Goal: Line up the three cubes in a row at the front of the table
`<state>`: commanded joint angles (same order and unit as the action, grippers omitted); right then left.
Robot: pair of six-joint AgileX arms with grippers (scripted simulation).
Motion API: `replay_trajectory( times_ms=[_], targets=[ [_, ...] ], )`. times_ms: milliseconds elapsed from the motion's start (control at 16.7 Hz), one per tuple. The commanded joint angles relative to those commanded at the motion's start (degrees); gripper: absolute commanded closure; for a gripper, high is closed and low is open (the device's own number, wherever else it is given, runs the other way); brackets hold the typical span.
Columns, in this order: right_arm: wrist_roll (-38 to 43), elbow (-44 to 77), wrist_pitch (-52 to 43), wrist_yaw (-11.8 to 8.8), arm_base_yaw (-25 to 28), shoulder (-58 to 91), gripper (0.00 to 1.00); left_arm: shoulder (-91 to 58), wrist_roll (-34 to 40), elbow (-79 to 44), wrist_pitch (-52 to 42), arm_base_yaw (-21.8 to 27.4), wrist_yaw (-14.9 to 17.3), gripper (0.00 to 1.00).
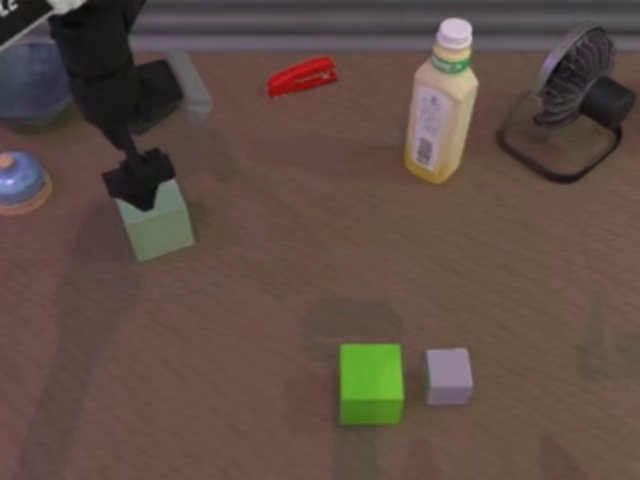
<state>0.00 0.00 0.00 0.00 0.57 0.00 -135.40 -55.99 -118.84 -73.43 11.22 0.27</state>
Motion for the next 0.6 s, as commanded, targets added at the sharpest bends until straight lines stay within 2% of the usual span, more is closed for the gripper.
replay_trajectory(
  times_ms=[240,600],
  targets=[
    [0.0,0.0,0.0,0.0,0.0,0.0,0.00,-0.5,0.1,2.1,2.4,0.0,0.0,0.00],
    [0.0,0.0,0.0,0.0,0.0,0.0,0.00,-4.2,-0.1,11.2,15.7,-0.1,0.1,0.00]
  ],
)
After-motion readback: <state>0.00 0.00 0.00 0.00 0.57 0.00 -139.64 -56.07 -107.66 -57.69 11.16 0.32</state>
